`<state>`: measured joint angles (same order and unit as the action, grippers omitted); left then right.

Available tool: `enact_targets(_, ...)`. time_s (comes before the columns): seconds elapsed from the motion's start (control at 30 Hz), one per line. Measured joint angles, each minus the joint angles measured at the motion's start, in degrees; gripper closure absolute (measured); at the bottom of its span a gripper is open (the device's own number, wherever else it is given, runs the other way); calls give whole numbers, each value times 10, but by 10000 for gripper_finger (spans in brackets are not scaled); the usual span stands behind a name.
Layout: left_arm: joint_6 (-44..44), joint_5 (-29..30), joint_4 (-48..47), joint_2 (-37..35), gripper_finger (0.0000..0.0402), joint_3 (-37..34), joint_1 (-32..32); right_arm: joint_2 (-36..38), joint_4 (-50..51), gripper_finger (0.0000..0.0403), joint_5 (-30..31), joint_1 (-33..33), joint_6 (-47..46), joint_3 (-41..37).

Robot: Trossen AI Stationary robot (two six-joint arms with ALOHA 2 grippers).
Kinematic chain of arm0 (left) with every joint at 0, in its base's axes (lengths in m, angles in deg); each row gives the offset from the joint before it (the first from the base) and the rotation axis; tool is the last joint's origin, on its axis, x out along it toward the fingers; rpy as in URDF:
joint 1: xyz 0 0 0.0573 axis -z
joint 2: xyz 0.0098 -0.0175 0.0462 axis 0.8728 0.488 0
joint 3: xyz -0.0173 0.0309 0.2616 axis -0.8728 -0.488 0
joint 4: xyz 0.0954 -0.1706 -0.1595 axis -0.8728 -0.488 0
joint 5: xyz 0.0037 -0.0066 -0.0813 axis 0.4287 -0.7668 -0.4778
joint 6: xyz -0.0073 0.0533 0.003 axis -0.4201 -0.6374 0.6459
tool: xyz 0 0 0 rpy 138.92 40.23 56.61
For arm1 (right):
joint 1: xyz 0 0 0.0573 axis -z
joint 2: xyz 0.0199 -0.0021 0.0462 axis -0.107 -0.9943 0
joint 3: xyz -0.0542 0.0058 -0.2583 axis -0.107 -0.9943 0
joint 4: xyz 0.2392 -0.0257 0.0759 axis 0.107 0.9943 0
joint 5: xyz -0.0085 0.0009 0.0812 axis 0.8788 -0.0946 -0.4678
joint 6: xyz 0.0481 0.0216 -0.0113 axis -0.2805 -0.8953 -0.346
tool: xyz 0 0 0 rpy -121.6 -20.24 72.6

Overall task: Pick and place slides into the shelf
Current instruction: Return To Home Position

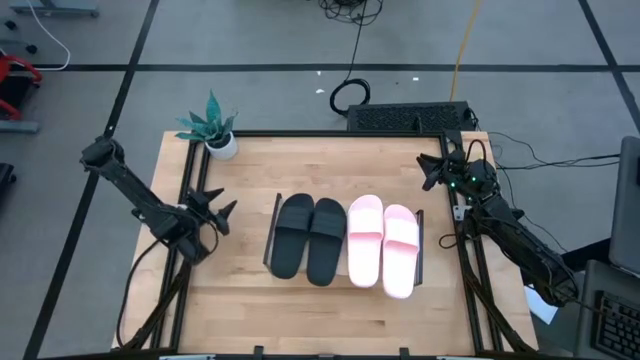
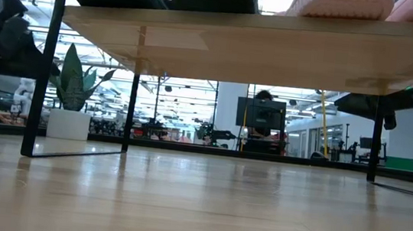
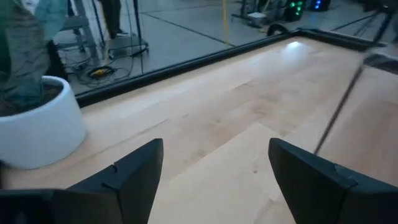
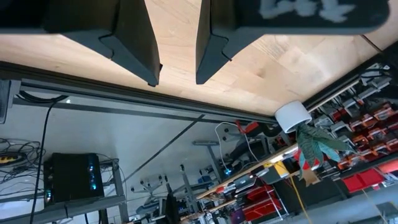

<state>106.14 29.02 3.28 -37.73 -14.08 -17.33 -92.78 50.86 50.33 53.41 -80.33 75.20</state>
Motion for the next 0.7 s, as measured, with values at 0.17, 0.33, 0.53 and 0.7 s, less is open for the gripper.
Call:
enact_targets(0.17, -297, -60, 134, -108, 110, -11, -148, 0, -1, 310, 0, 0, 0, 0)
enact_targets(0.33, -479, -97, 300, -190, 110, -55, -313, 0, 0, 310, 0, 0, 0, 0)
enact_targets(0.53, -764, -243, 559, -275, 110, -115, -423, 0, 0, 310, 0, 0, 0, 0)
enact_targets(0.7, -827, -264, 601, -310, 110, -127, -445, 0, 0, 310, 0, 0, 0, 0)
